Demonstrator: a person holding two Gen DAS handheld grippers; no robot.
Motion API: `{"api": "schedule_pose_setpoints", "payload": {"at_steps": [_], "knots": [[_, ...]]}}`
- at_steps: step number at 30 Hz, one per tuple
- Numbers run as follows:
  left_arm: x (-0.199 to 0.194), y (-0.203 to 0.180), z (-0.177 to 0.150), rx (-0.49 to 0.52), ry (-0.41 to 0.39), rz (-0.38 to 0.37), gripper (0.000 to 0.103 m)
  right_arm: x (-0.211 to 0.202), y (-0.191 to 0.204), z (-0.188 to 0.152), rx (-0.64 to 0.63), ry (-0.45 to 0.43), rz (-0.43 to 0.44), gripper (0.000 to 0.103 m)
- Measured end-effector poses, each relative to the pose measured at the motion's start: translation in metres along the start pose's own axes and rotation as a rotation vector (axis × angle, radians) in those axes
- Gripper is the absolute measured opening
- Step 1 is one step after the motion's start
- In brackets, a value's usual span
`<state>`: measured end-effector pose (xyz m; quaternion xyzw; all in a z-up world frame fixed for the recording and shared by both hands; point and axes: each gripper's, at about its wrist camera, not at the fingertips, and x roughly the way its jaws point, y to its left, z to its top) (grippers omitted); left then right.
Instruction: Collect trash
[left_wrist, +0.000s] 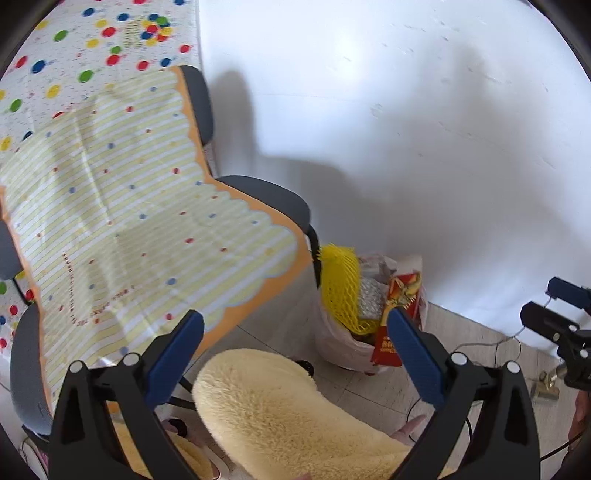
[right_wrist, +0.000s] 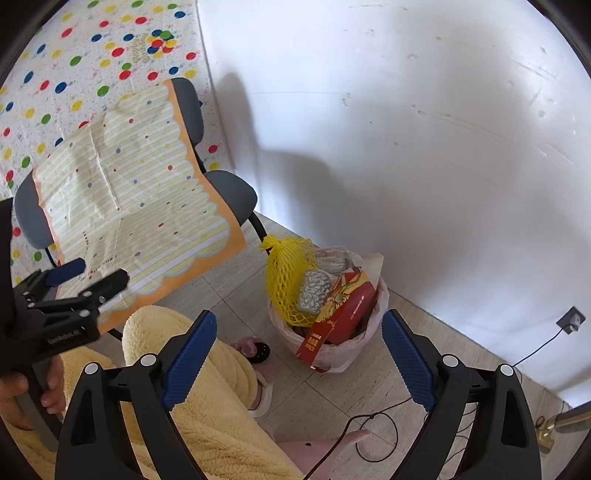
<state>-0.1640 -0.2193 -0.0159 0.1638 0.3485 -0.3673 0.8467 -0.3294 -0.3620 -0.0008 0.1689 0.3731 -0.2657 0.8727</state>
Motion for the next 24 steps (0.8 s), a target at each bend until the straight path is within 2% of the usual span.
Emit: {"api": "schedule_pose_setpoints", "payload": {"at_steps": [7, 24], "knots": [[-0.003, 0.013, 0.000, -0.022, -0.003, 0.026, 0.097, 0.005, 0.011, 0.004, -0.026, 0.004, 0.007, 0.090], [-0.003, 0.020, -0.003, -0.033, -0.001, 0.037, 0.097, 0.010, 0.011, 0.006, -0.026, 0.006, 0.006, 0.091]]}}
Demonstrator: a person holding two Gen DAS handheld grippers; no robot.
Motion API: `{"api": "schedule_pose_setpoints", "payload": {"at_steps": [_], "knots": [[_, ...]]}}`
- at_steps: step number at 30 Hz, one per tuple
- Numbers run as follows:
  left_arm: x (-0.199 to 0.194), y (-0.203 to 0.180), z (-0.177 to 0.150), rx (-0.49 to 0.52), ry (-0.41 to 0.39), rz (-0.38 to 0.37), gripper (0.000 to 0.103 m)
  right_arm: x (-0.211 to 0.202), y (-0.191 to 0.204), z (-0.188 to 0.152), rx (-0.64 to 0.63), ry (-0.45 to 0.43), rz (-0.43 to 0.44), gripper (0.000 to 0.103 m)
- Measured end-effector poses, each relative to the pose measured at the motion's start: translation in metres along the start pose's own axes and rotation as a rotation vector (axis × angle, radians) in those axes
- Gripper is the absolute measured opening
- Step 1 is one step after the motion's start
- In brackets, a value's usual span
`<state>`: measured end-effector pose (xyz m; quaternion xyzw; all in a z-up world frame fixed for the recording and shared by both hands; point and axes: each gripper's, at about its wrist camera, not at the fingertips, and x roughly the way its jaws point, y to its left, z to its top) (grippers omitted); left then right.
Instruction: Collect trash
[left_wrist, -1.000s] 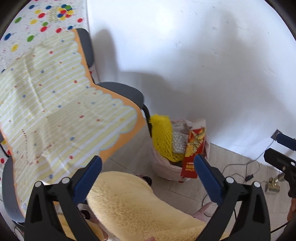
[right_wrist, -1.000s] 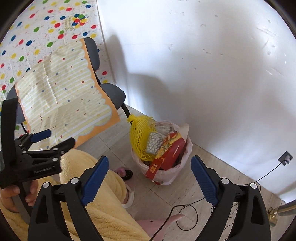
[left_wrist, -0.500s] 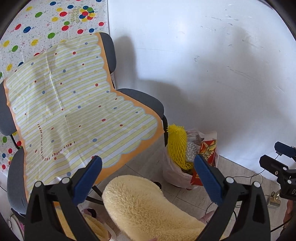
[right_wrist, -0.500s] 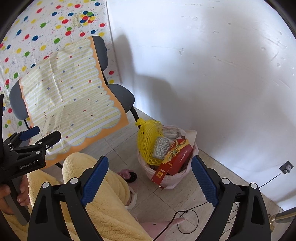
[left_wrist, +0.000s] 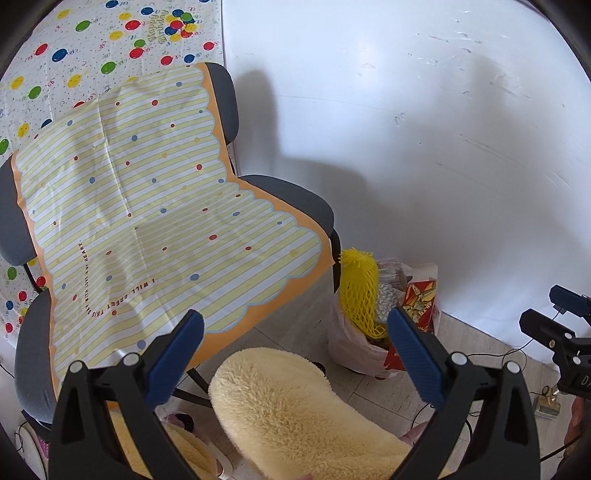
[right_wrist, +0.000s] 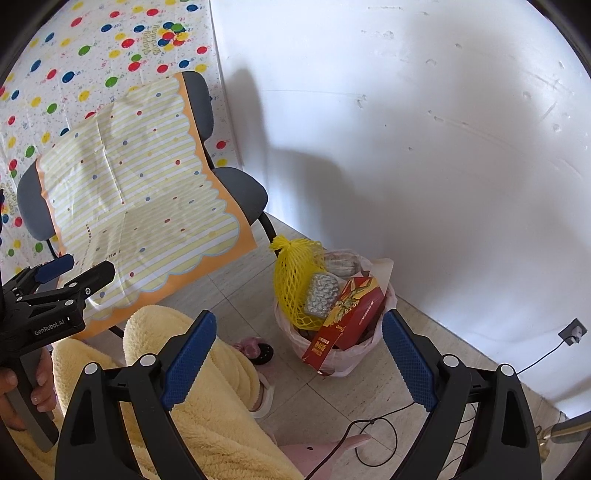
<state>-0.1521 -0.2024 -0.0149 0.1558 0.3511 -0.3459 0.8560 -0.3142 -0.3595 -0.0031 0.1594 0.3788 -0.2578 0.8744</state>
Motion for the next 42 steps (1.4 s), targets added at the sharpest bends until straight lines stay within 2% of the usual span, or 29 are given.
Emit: {"api": "schedule_pose_setpoints", "payload": {"at_steps": [42], "knots": [[-0.004, 0.011, -0.006, 0.005, -0.003, 0.001, 0.097, 0.007, -0.007, 0.004, 0.005, 0.002, -0.006, 0.091]]}}
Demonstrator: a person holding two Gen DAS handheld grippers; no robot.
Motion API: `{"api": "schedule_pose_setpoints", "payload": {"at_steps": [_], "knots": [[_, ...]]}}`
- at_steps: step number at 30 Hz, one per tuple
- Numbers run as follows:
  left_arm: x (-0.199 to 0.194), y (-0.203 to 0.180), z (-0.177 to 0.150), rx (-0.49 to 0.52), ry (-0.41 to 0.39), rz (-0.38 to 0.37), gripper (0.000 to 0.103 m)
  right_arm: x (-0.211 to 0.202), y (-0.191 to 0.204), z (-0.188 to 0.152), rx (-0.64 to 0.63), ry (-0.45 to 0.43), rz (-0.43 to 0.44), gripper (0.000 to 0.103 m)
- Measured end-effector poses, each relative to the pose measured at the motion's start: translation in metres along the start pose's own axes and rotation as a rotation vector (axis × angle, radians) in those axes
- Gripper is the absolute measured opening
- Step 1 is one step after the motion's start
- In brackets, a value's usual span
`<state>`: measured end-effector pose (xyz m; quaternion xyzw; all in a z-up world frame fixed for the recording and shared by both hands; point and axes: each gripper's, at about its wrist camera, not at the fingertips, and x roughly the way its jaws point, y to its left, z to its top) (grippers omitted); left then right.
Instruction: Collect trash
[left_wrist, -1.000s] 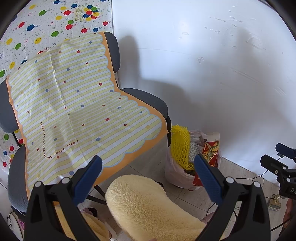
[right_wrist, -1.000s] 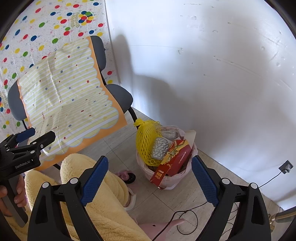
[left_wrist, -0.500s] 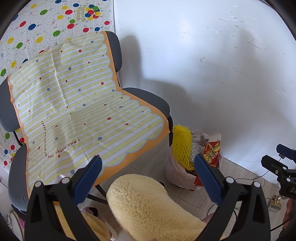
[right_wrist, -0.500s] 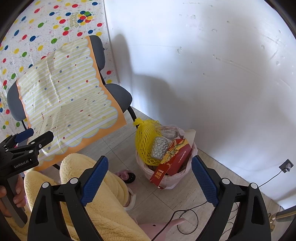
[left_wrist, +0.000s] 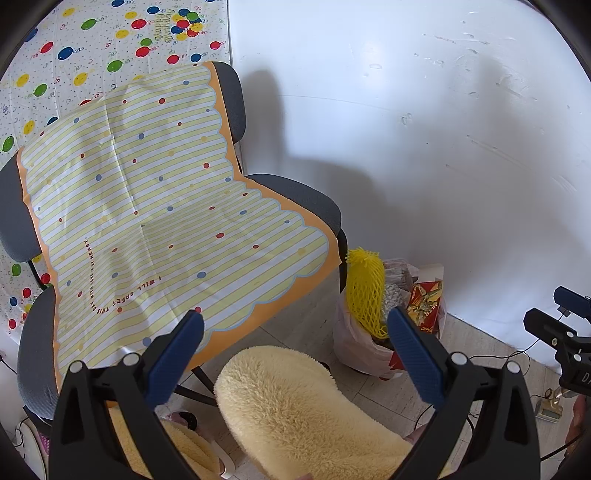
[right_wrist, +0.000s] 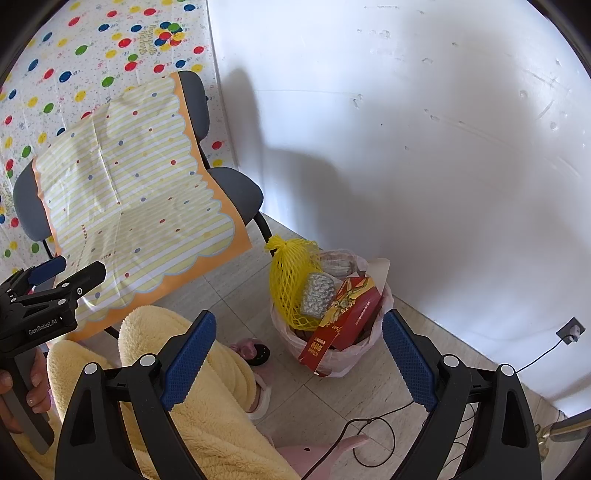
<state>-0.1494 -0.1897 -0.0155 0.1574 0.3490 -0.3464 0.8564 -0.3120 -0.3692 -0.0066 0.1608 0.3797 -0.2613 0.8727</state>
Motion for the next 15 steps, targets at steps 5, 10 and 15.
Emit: {"api": "schedule_pose_setpoints", "payload": {"at_steps": [5, 10, 15], "knots": [[0.0004, -0.0008, 0.0007, 0.000, 0.001, 0.005, 0.097, -0.0005, 0.0002, 0.0003, -0.003, -0.001, 0.002, 0.091], [-0.0002, 0.0035, -0.0015, -0.001, 0.002, 0.014, 0.097, -0.0003, -0.0001, 0.0005, -0.001, 0.002, 0.000, 0.091], [0.0011, 0.0048, -0.0007, -0.005, 0.004, 0.023, 0.097, -0.0013, 0.0009, -0.0002, 0.001, 0.001, -0.001, 0.091]]}}
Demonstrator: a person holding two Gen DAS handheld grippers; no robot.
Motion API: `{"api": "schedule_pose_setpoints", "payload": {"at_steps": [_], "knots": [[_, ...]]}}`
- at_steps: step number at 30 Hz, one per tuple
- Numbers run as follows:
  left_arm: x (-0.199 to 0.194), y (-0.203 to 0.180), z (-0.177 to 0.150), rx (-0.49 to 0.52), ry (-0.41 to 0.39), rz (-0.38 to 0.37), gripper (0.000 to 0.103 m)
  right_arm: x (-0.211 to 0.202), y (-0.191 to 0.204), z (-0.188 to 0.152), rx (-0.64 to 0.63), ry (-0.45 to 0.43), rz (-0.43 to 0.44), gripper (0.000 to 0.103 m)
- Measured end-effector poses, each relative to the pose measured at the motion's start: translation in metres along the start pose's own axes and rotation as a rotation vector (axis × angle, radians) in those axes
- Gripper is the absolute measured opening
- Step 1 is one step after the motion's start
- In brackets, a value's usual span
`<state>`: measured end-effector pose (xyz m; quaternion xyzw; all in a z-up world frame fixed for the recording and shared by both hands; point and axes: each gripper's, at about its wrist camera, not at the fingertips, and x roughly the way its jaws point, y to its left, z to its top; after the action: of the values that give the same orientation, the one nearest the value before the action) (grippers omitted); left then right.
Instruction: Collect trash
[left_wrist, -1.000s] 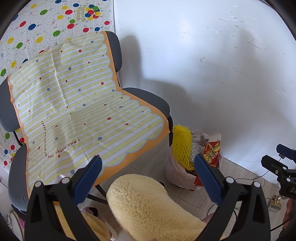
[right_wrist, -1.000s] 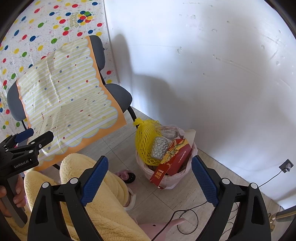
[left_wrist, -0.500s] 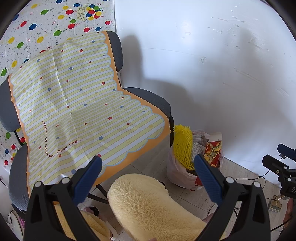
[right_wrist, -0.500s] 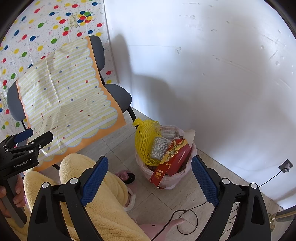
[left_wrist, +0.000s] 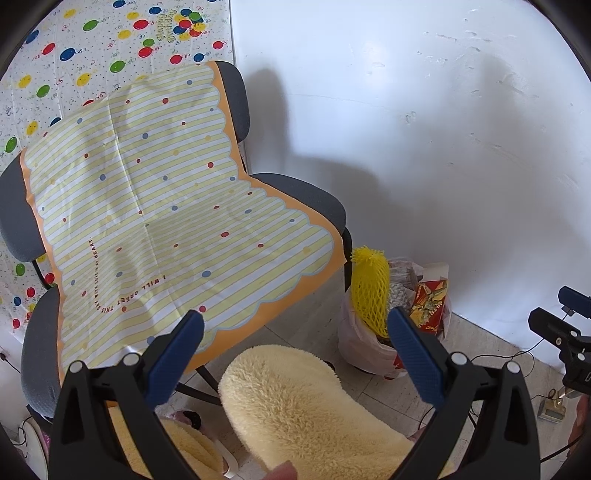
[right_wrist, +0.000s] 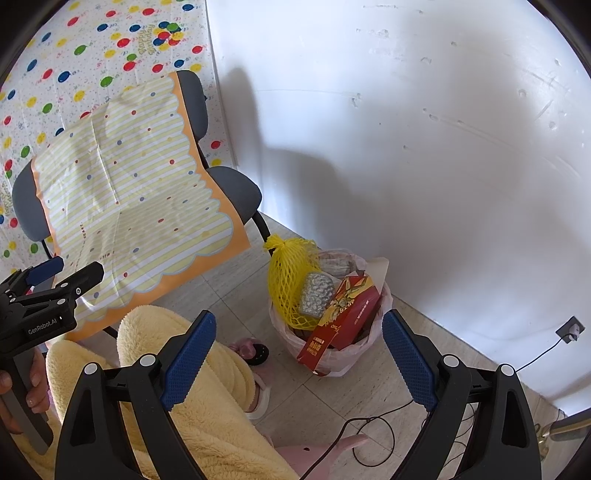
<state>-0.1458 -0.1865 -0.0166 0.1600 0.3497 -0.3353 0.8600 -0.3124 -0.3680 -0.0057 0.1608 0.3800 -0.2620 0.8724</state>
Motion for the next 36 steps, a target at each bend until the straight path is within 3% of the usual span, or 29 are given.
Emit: {"api": "schedule_pose_setpoints", "payload": {"at_steps": [22, 31, 36], "knots": [[0.005, -0.002, 0.003, -0.004, 0.012, 0.004, 0.097, 0.003, 0.001, -0.003, -0.002, 0.002, 0.002, 0.091], [0.007, 0.000, 0.002, -0.001, 0.011, 0.027, 0.097, 0.002, 0.022, -0.005, -0.017, -0.013, 0.008, 0.091], [0.014, 0.020, 0.005, -0.044, 0.016, 0.055, 0.097, 0.016, 0.051, 0.007, -0.039, -0.048, 0.095, 0.091]]}}
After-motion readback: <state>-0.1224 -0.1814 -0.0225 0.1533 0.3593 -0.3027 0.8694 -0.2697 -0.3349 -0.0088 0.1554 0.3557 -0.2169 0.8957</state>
